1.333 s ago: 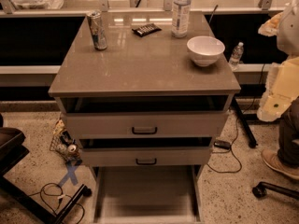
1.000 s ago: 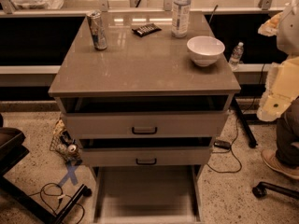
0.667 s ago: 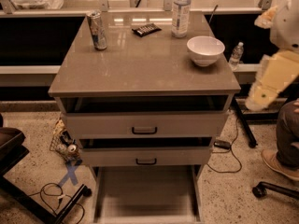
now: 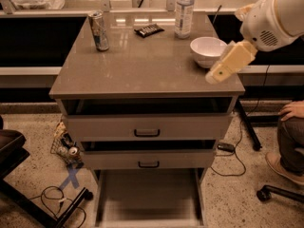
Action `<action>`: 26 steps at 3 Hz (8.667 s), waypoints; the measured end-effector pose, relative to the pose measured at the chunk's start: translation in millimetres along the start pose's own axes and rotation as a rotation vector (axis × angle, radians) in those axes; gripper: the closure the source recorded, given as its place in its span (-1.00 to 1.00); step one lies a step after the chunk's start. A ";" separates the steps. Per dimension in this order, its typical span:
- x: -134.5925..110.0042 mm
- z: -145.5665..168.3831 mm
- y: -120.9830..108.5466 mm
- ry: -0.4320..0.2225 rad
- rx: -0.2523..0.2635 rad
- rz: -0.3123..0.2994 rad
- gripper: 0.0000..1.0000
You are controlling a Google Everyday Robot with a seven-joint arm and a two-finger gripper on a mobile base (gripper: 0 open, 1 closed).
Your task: Place redbull can into bottom drawer
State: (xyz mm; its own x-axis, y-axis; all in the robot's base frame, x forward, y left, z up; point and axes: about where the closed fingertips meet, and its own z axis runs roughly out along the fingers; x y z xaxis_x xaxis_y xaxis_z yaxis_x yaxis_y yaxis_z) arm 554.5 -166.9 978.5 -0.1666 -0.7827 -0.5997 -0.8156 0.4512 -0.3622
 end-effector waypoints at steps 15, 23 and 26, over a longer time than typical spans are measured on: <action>-273.3 377.7 -65.9 -0.588 0.035 0.343 -1.00; -308.5 375.6 -74.7 -0.628 0.000 0.284 1.00; -272.0 186.4 -90.0 -0.727 0.235 0.308 1.00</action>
Offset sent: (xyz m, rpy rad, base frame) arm 0.1443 0.0416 0.0480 0.6254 -0.6504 -0.0442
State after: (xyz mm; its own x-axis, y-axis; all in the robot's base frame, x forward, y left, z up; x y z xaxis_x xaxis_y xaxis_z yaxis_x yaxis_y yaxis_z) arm 776.5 85.3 1041.2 0.1019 -0.1728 -0.9797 -0.6415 0.7412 -0.1975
